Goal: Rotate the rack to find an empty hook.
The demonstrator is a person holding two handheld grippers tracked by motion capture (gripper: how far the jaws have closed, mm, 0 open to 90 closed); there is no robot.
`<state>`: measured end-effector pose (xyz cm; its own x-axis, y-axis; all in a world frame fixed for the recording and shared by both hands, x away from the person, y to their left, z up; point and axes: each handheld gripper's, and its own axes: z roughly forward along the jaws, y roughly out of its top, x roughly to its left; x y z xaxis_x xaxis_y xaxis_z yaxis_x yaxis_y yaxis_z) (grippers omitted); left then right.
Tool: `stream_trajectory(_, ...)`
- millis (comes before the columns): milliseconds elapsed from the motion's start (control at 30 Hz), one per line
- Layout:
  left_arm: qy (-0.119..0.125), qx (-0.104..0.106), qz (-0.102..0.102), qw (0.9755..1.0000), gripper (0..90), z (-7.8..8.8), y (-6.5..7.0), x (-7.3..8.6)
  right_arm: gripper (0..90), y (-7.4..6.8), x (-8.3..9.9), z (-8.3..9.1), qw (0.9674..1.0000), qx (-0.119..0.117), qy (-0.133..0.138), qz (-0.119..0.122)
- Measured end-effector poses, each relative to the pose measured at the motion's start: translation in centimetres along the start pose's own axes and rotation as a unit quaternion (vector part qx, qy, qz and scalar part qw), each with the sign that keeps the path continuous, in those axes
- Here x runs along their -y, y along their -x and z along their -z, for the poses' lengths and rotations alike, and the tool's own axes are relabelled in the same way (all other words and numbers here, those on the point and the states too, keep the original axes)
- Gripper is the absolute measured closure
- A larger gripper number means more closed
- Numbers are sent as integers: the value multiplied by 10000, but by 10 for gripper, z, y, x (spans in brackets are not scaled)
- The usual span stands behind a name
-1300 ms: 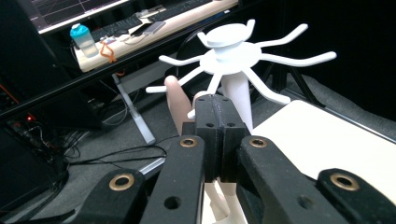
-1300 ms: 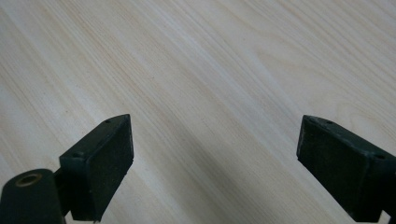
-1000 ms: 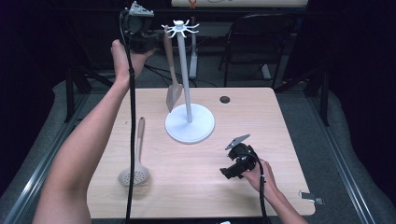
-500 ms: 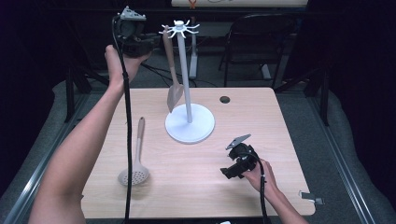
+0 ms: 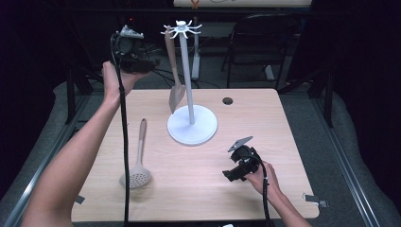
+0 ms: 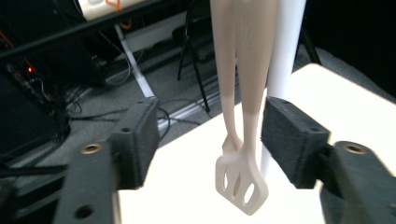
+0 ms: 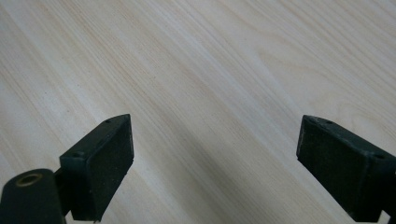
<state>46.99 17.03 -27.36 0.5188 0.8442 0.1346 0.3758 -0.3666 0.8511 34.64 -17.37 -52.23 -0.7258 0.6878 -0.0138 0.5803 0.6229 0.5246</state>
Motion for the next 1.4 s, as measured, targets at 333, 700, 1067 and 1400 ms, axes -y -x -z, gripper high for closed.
stream_trajectory(333,-449,35,145,9989,212,-13,-2,42,106,0,0,1,10000,11,-54,2)
stream_trajectory(700,-900,121,344,9953,160,-24,-4,91,106,-1,-1,-1,10000,-22,-71,38)
stream_trajectory(1067,-1379,190,665,9880,144,-40,-1,148,107,-1,-1,0,9999,-20,-94,38)
stream_trajectory(1400,-1836,170,837,9793,113,-53,1,195,107,-2,-1,-2,9999,21,-153,78)
